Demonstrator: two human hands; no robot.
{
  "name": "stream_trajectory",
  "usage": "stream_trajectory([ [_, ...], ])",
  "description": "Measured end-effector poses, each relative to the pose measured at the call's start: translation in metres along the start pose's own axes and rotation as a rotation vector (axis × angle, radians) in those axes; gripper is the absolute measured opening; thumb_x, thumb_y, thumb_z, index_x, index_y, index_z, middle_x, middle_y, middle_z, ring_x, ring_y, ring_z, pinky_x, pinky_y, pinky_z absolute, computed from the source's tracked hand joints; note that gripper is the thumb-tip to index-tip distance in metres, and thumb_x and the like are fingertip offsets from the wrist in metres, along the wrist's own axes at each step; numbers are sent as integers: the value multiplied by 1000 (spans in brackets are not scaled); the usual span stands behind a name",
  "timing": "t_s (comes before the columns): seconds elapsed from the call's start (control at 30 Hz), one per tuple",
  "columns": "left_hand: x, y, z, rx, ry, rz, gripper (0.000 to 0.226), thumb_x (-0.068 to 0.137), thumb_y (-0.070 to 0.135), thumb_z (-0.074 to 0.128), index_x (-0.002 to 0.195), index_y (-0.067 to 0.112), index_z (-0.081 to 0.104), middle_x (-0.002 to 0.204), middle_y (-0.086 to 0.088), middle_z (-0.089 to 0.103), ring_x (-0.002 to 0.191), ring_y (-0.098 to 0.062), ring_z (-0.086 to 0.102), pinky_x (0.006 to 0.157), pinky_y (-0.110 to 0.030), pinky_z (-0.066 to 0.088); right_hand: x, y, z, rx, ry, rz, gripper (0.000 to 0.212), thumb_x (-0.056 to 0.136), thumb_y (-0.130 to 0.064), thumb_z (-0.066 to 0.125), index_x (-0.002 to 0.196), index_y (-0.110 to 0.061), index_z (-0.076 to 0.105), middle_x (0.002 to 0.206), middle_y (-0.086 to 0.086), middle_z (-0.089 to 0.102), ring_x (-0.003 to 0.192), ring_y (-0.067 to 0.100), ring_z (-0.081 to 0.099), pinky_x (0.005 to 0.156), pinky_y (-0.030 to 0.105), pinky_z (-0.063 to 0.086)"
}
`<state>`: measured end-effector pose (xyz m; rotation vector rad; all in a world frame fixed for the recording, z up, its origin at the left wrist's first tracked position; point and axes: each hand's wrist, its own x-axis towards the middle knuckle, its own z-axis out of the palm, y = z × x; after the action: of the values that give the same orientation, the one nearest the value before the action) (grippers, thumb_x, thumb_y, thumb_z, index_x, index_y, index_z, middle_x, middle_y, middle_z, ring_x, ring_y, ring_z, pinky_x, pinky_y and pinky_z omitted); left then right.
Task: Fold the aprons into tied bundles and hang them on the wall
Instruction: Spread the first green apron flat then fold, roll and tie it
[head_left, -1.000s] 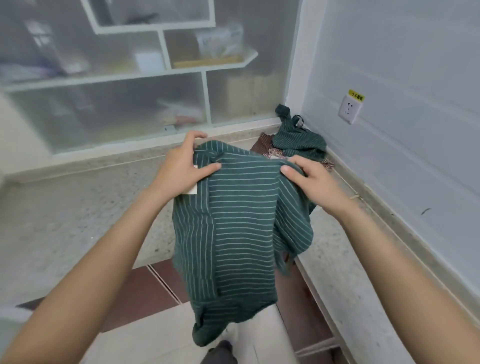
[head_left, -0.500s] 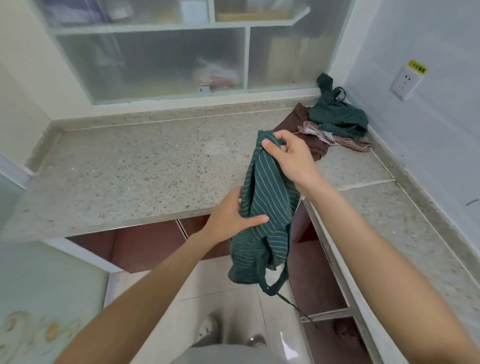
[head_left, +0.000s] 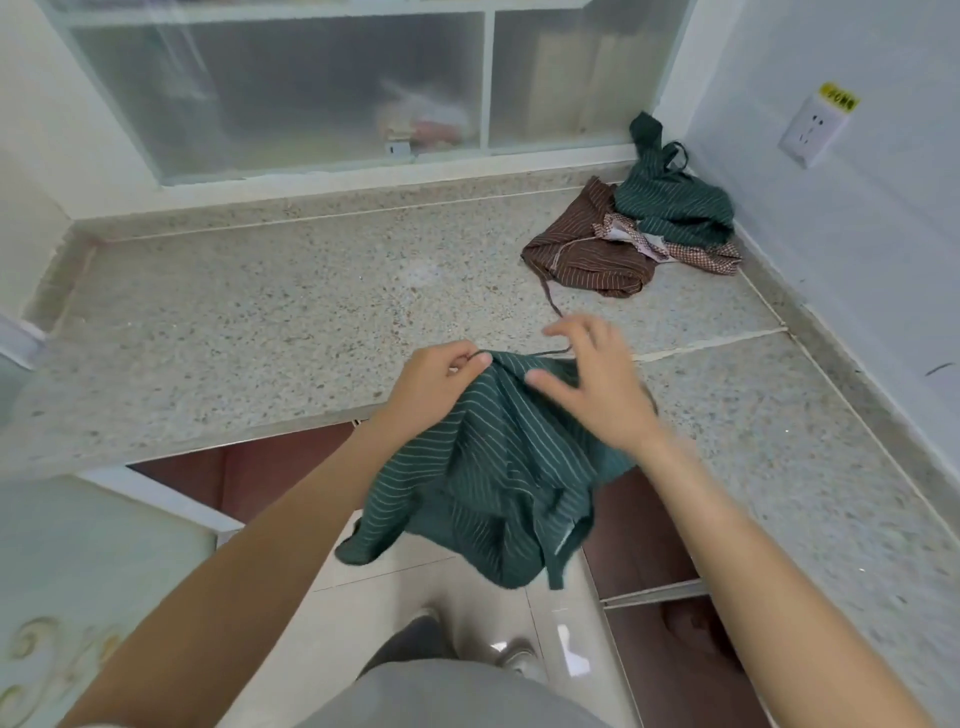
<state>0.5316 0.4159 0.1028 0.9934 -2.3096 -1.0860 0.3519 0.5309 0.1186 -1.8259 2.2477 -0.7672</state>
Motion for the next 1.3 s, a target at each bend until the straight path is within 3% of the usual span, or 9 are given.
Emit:
stream_trajectory([
  [0.17,7,-1,-19,-28,-23,-1,26,91,32,58,82,11,69,59,13,59,54,0,50,60,-23,42,-27,-51,51,122,-135,6,58,69,-61,68,103,-20,46,98,-7,53,92,14,50,80,31,40],
  [0.4,0,-22,-63,-88,153,-90,23,85,39,63,100,22,63,84,4,65,71,-10,60,71,-24,48,-3,-96,92,335,29,105,21,89,-31,62,77,-20,49,64,0,60,58,18,56,59,36,46],
  [0.57,-42,-70,-85,-237,379,-35,66,70,50,75,122,37,36,124,8,44,111,-2,47,87,-16,41,44,-124,100,272,101,64,21,92,-32,57,77,-18,58,57,-4,57,51,14,48,52,33,40],
  [0.7,-71,-127,-78,-312,41,-193,107,62,44,84,140,44,11,145,9,32,133,-11,36,104,-33,35,75,-142,106,263,89,26,24,95,-30,52,80,-19,66,57,-7,56,48,3,44,53,27,32],
  [0.87,-81,-183,-91,-163,38,-382,26,91,38,55,116,34,59,113,11,66,104,-11,62,96,-43,46,97,-138,109,127,96,55,22,96,-27,51,87,-14,66,64,-2,56,56,14,51,53,27,29],
  [0.97,-80,-177,-110,-106,85,-374,25,92,39,55,106,23,68,95,7,71,85,-8,65,84,-32,52,98,-121,116,-168,34,84,20,93,-22,53,106,-10,63,91,11,61,84,30,58,69,34,40],
  [1.07,-75,-162,-123,-85,105,-304,28,91,37,56,92,14,71,82,2,71,75,-11,66,74,-30,51,87,-125,131,-48,-83,26,34,87,-31,56,119,-18,56,118,9,55,110,28,50,98,43,37],
  [1.2,-56,-153,-128,-81,141,-305,32,90,35,58,70,13,68,60,0,61,52,-4,53,55,-24,40,62,-161,154,124,-278,-221,50,73,-62,62,105,-24,55,106,-5,56,99,18,50,90,37,39],
  [1.3,-44,-153,-132,-208,155,-395,45,89,39,58,80,-5,65,62,-12,55,56,-13,47,59,-28,35,54,-179,171,46,-280,-260,62,61,-61,73,101,-18,52,100,-2,52,90,19,47,82,35,39],
])
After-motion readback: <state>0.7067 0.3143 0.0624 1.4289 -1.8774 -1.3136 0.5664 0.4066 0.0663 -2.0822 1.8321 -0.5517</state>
